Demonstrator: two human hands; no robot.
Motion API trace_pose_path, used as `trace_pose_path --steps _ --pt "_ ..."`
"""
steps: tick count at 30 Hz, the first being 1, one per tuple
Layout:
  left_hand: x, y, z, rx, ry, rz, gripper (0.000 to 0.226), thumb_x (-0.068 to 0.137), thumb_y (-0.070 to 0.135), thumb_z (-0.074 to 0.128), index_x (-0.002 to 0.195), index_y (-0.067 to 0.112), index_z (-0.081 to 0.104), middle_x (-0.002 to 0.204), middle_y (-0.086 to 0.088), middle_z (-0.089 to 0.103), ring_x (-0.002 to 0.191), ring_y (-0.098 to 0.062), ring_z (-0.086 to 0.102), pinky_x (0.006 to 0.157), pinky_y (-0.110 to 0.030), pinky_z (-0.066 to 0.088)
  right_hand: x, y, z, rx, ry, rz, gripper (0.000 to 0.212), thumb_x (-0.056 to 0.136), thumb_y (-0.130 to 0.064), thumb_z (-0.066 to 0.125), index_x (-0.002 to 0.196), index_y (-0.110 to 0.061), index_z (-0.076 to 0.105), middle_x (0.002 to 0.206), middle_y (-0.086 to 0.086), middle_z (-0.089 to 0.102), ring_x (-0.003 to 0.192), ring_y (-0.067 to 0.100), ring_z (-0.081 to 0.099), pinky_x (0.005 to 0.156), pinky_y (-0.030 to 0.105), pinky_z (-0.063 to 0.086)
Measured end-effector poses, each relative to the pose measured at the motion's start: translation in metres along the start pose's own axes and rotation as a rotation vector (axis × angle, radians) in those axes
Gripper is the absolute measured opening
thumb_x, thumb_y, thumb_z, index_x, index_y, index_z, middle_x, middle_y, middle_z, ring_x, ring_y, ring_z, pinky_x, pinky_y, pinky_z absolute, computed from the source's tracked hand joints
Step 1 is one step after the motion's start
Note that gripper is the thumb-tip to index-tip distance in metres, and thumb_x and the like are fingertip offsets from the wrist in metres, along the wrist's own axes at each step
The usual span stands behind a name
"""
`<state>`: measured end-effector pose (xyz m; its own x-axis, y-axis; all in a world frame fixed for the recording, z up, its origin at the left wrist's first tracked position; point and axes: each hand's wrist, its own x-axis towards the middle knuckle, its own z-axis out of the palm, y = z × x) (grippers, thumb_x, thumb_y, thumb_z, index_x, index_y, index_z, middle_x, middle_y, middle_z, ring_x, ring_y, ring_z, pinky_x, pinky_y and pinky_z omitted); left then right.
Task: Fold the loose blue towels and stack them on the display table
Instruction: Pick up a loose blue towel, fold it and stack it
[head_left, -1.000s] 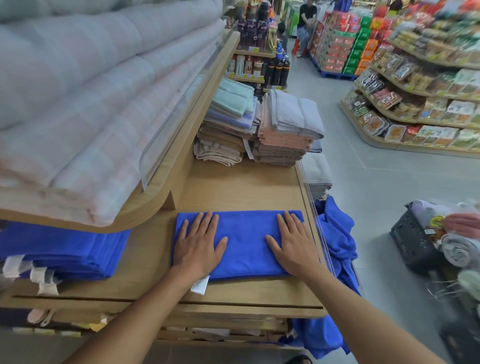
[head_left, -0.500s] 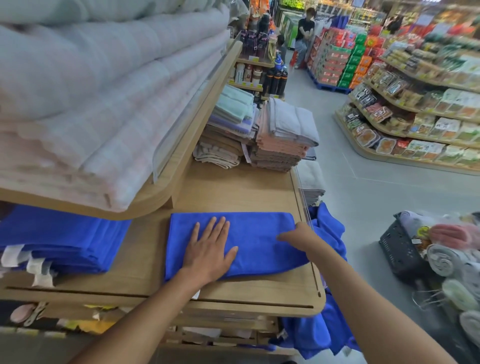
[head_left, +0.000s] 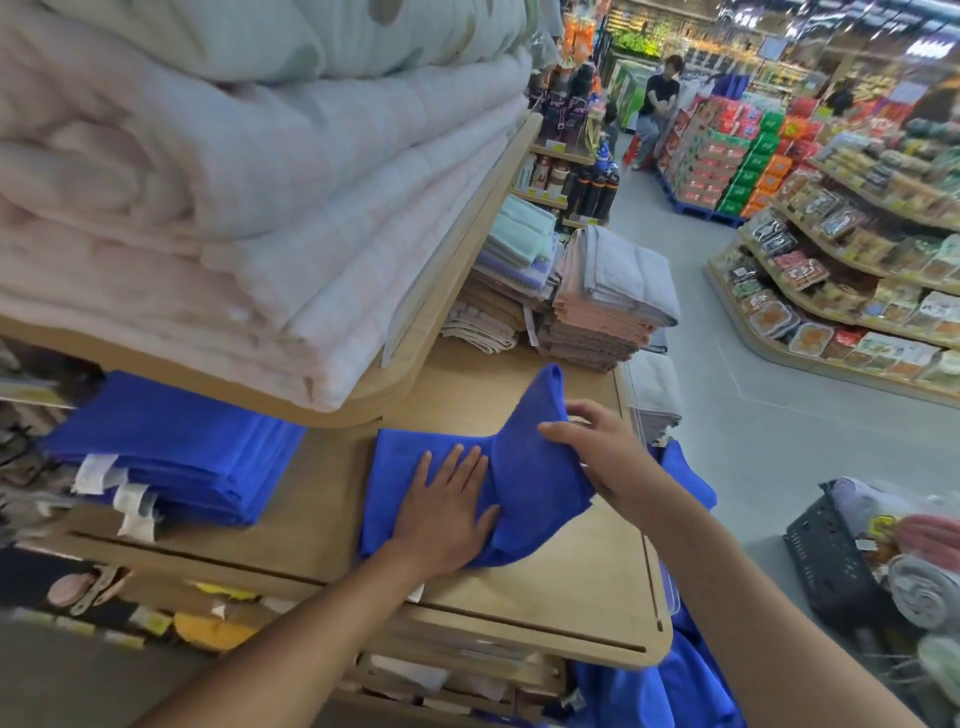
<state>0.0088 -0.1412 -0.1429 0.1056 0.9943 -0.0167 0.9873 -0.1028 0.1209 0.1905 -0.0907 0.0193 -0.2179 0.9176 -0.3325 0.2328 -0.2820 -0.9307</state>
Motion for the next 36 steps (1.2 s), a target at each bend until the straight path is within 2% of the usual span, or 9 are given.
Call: trace_pose_path --steps 5,8,11,14,18,23,26,31,36 --pt "-0.020 -0.017 -0.020 -0.181 0.104 -0.097 0.063 0.103 0.045 0.032 0.160 0.020 0.022 0.170 0.003 0.013 0.157 -0.016 0.001 0.126 -0.050 0.003 0.009 -0.006 0.050 -0.309 -0.048 -0.062 0.028 0.086 -0.023 0.079 0.103 -0.031 0.058 0.078 0.001 0.066 0.063 0.010 0.066 0.056 0.027 0.053" --pt "-0.038 -0.041 -0.031 -0.675 0.329 -0.264 0.050 0.108 0.029 0.040 0.156 0.017 0.037 0.165 0.001 0.029 0.154 -0.015 0.018 0.126 -0.038 0.016 0.020 -0.007 0.073 -0.392 -0.067 -0.078 0.034 0.083 -0.028 0.079 0.109 -0.030 0.057 0.072 -0.007 0.068 0.053 0.005 0.064 0.050 0.023 0.050" --pt "-0.050 -0.061 -0.040 -1.196 0.361 -0.550 0.041 0.110 0.026 0.038 0.148 0.016 0.048 0.155 -0.001 0.046 0.145 -0.018 0.040 0.122 -0.039 0.029 0.031 -0.006 0.111 -0.452 -0.103 -0.120 0.037 0.081 -0.030 0.077 0.112 -0.027 0.056 0.069 -0.007 0.068 0.045 0.002 0.063 0.042 0.018 0.046" --pt "-0.057 -0.071 -0.041 -1.506 0.312 -0.746 0.044 0.107 0.043 0.043 0.135 0.015 0.061 0.135 -0.006 0.064 0.128 -0.025 0.059 0.111 -0.044 0.045 0.038 0.008 0.155 -0.493 -0.184 -0.111 0.039 0.085 -0.034 0.074 0.116 -0.021 0.054 0.077 0.002 0.071 0.051 0.009 0.067 0.044 0.023 0.054" --pt "-0.056 -0.082 -0.044 -1.781 0.331 -0.677 0.038 0.110 0.028 0.036 0.139 0.013 0.055 0.147 -0.005 0.054 0.125 -0.012 0.055 0.102 -0.025 0.043 0.038 0.032 0.163 -0.604 -0.227 -0.091 0.038 0.098 -0.043 0.058 0.126 -0.017 0.060 0.093 0.003 0.073 0.071 0.016 0.070 0.059 0.031 0.058" --pt "-0.054 -0.086 -0.044 -0.886 0.374 -0.454 0.045 0.106 0.025 0.043 0.151 0.022 0.044 0.156 0.005 0.044 0.139 -0.001 0.036 0.113 -0.025 0.030 0.037 0.067 0.108 -0.905 0.015 -0.560 0.042 0.104 -0.036 0.047 0.142 -0.018 0.056 0.145 0.001 0.056 0.133 0.023 0.050 0.108 0.035 0.039" --pt "-0.034 -0.062 -0.039 -0.579 0.315 -0.239 0.054 0.106 0.027 0.040 0.157 0.013 0.032 0.165 -0.002 0.030 0.153 -0.013 0.020 0.122 -0.028 0.020 0.039 0.093 0.102 -1.149 -0.001 -0.518 0.062 0.106 -0.051 0.035 0.158 -0.018 0.034 0.167 0.000 0.028 0.156 0.022 0.019 0.124 0.039 0.019" --pt "-0.029 -0.053 -0.012 -0.183 0.105 -0.224 0.061 0.108 0.034 0.027 0.162 0.013 0.010 0.171 -0.002 0.007 0.157 -0.016 0.001 0.127 -0.037 0.005 0.043 0.118 0.108 -1.213 -0.001 -0.453 0.070 0.105 -0.060 0.026 0.163 -0.022 0.020 0.172 -0.005 0.012 0.159 0.015 0.003 0.127 0.040 0.007" --pt "-0.024 -0.042 -0.016 -0.086 0.095 -0.303 0.066 0.101 0.045 0.026 0.162 0.022 0.012 0.171 -0.001 0.010 0.157 -0.020 0.002 0.126 -0.046 0.004 0.052 0.113 0.082 -0.830 0.085 -0.473 0.055 0.109 -0.041 0.038 0.159 -0.020 0.035 0.168 0.000 0.027 0.156 0.018 0.018 0.126 0.033 0.012"
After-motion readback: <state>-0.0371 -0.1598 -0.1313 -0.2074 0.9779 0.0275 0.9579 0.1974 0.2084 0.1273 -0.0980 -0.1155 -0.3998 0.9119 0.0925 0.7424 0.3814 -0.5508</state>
